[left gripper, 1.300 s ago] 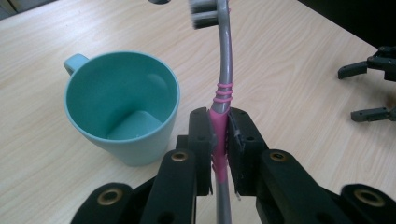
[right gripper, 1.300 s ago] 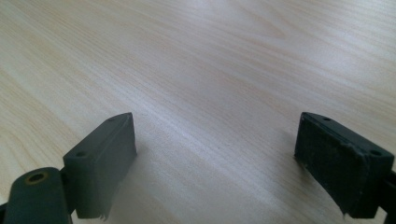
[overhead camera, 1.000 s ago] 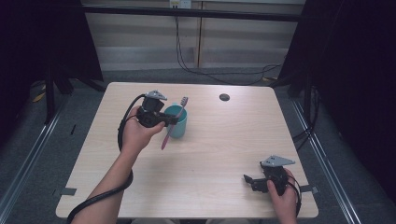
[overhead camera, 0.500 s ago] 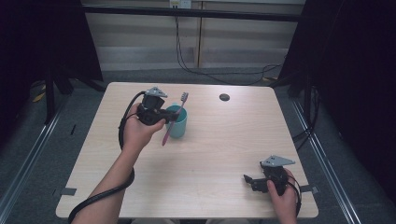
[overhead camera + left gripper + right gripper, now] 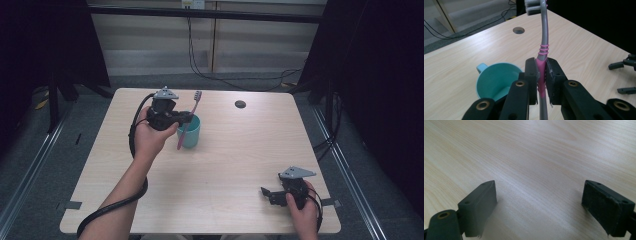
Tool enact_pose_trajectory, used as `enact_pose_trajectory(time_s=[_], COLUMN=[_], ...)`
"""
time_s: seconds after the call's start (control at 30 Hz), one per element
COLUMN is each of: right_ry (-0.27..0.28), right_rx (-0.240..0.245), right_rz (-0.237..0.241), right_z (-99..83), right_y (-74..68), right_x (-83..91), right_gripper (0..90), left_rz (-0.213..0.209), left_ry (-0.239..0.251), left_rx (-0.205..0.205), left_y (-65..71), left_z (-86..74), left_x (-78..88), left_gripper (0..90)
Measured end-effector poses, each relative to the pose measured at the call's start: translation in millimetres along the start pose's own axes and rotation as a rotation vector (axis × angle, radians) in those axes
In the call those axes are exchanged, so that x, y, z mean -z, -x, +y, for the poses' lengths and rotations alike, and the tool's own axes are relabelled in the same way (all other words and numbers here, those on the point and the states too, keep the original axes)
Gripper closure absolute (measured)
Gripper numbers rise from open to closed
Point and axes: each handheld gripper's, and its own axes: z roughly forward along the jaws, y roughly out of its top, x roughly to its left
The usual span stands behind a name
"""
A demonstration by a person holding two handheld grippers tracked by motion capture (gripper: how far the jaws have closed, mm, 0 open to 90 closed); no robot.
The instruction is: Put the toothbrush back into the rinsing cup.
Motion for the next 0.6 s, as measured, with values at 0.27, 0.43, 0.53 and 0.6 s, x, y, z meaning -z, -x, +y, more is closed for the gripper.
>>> enact_pose_trajectory(time_s=[0.27, 0.43, 0.53, 0.6], right_ry=[0.0, 0.0, 0.0, 0.0], right_rx=[0.001, 0.001, 0.001, 0.0], right_rz=[0.0, 0.0, 0.0, 0.0], right_z=[0.0, 0.0, 0.0, 0.0], right_y=[0.0, 0.0, 0.0, 0.0], right_x=[0.0, 0.0, 0.0, 0.0], right_gripper=[11.9, 11.9, 11.9, 11.9], left_rz=[0.004, 0.0, 0.007, 0.007], left_ry=[0.037, 0.056, 0.064, 0.073], left_rx=[0.02, 0.033, 0.035, 0.037], left_y=[-3.0, -3.8, -4.3, -5.1], left_z=[0.5, 0.3, 1.3, 2.5], left_x=[-2.7, -3.5, -3.0, -2.4], left_gripper=[81.0, 81.0, 81.0, 81.0])
